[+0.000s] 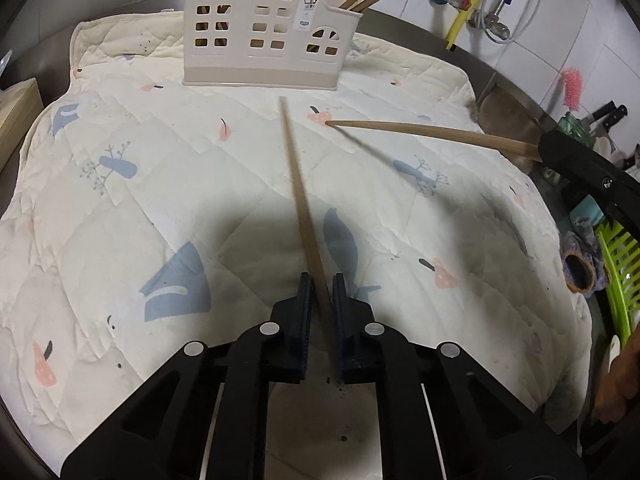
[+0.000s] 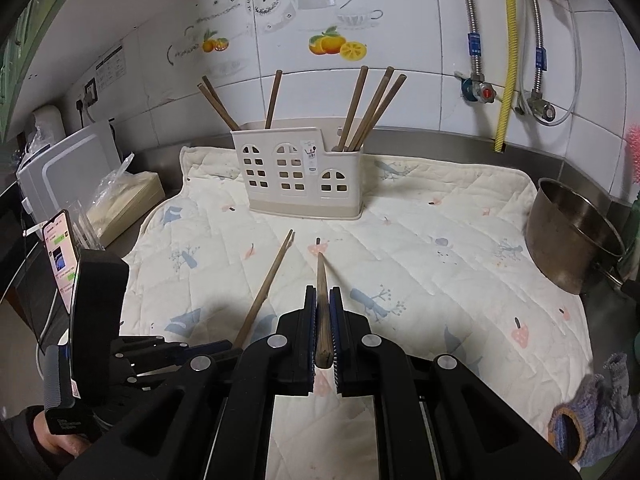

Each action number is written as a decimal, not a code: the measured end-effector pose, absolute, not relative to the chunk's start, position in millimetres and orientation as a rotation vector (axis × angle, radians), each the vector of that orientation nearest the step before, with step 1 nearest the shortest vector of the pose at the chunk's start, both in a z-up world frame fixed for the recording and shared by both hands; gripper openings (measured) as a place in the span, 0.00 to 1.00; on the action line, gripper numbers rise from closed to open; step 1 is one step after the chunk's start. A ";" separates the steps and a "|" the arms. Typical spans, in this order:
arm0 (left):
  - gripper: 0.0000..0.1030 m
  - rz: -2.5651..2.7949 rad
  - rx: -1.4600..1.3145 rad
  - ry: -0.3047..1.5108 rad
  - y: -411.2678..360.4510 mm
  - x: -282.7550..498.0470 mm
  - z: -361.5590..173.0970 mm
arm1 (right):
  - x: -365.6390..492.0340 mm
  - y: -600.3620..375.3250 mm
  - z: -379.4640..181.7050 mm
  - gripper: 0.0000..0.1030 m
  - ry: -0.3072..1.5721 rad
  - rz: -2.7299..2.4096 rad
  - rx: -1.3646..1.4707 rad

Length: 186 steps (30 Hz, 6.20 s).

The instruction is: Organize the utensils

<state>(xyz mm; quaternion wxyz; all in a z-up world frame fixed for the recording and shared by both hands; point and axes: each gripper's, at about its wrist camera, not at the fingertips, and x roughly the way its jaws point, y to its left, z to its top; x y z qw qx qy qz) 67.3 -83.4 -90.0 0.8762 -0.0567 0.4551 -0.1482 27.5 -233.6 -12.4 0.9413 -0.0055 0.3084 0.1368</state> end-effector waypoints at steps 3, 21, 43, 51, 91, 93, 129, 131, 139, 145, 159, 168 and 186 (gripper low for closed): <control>0.06 -0.314 -0.125 0.927 -75.1 65.7 -77.7 | 29.9 -233.3 -5.6 0.06 0.616 0.282 -0.026; 0.06 -0.313 0.026 0.627 -42.9 95.8 72.6 | 90.7 -240.3 88.6 0.06 0.560 0.389 -0.069; 0.06 -0.254 0.061 0.397 -22.0 165.7 220.1 | 165.8 -222.5 184.8 0.06 0.449 0.423 -0.077; 0.06 -0.237 0.025 0.440 -18.0 213.5 204.9 | 203.6 -213.3 194.6 0.06 0.416 0.374 -0.074; 0.49 -0.211 -0.026 0.530 0.2 188.7 148.2 | 201.4 -217.0 139.9 0.45 0.502 0.348 -0.046; 0.53 -0.209 -0.031 0.526 1.9 178.7 145.6 | 191.3 -218.6 138.9 0.49 0.494 0.346 -0.046; 0.95 -0.087 -0.004 0.579 4.0 92.8 57.9 | 96.4 -223.8 53.1 0.93 0.549 0.292 -0.026; 0.95 -0.084 -0.002 0.585 2.7 89.6 54.2 | 93.3 -225.4 50.1 0.93 0.549 0.282 -0.020; 0.95 -0.093 -0.017 0.621 -1.1 77.1 35.1 | 80.2 -230.7 37.7 0.93 0.554 0.247 -0.016; 0.95 -0.080 -0.011 0.631 -1.7 71.6 26.3 | 73.3 -232.3 23.9 0.93 0.578 0.234 0.000; 0.95 -0.064 -0.015 0.641 0.9 67.7 18.4 | 67.5 -236.6 4.2 0.93 0.623 0.211 -0.005; 0.95 -0.062 -0.009 0.651 -0.8 67.1 14.0 | 67.9 -237.0 1.9 0.93 0.632 0.213 -0.006; 0.95 -0.053 -0.013 0.661 3.1 67.2 9.0 | 67.2 -230.3 0.7 0.93 0.631 0.216 -0.012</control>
